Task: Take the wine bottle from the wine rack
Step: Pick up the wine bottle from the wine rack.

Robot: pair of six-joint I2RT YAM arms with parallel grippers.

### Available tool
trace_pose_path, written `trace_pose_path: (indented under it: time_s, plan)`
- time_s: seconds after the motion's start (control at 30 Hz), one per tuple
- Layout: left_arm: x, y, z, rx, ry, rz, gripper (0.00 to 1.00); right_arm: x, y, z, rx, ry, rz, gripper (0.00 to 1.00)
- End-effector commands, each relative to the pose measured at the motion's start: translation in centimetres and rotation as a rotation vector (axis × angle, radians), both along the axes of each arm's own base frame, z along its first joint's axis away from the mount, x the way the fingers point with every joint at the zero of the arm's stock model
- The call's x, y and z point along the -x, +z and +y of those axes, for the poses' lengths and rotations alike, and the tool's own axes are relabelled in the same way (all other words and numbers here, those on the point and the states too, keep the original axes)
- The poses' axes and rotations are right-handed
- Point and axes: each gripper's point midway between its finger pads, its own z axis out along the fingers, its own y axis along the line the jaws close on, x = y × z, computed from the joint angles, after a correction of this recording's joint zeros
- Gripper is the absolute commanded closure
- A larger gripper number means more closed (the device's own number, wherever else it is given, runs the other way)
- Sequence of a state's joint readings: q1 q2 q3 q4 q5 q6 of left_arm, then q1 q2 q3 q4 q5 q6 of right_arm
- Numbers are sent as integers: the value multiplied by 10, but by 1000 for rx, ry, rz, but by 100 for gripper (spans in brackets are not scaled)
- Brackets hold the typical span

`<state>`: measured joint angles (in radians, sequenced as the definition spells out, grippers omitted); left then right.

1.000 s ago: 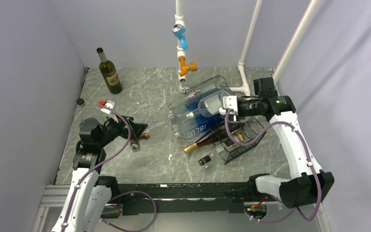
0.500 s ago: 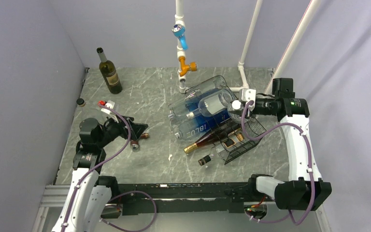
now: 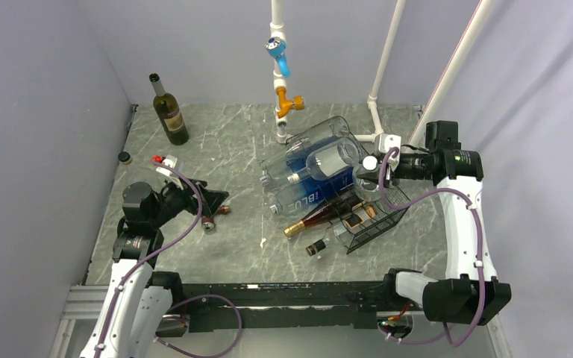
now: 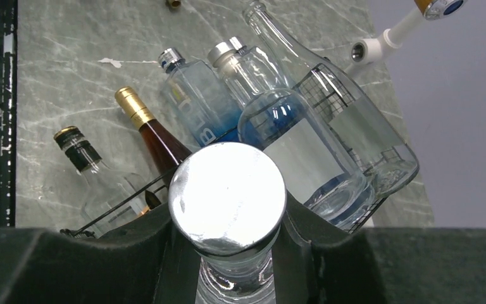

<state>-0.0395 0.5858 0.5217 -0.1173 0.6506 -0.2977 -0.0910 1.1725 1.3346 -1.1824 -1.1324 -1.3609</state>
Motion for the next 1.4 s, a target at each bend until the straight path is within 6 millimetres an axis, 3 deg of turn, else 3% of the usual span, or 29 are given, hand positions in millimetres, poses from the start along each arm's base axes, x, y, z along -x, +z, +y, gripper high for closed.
trace_pose_path:
  time_s: [0.0, 0.97, 1.2, 1.37]
  plan:
    - [0, 13, -1, 1, -16, -59, 0, 13, 44, 15, -109, 78, -97, 100]
    - [-1, 11, -1, -2, -16, -56, 1, 26, 100, 34, -302, 183, -45, 100]
    - [-1, 11, -1, -6, -15, -56, 0, 39, 97, 50, -315, 246, 10, 100]
    - [-2, 9, -1, -8, -17, -53, 0, 55, 91, 77, -277, 342, 44, 100]
